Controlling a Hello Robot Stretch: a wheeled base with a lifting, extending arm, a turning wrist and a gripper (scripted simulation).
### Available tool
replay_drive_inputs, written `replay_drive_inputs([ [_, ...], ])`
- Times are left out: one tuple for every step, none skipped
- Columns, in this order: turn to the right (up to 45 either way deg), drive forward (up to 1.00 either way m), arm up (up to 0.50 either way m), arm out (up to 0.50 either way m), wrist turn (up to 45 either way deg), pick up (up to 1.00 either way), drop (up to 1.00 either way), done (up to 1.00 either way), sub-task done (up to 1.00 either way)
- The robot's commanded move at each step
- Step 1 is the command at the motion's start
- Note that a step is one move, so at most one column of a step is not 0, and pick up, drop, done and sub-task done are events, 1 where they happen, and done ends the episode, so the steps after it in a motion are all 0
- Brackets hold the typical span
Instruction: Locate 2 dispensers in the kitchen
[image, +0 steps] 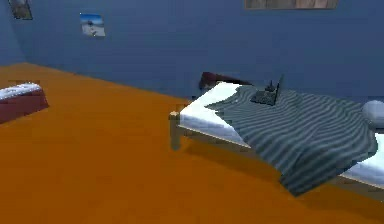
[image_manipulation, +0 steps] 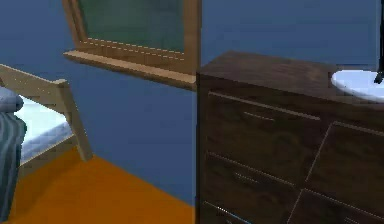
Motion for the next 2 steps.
replay_drive_inputs([
  [-24.0,0.0,0.0,0.0,0.0,0.0,0.0,0.0,0.0],
  [0.0,0.95,0.0,0.0,0.0,0.0,0.0,0.0,0.0],
])
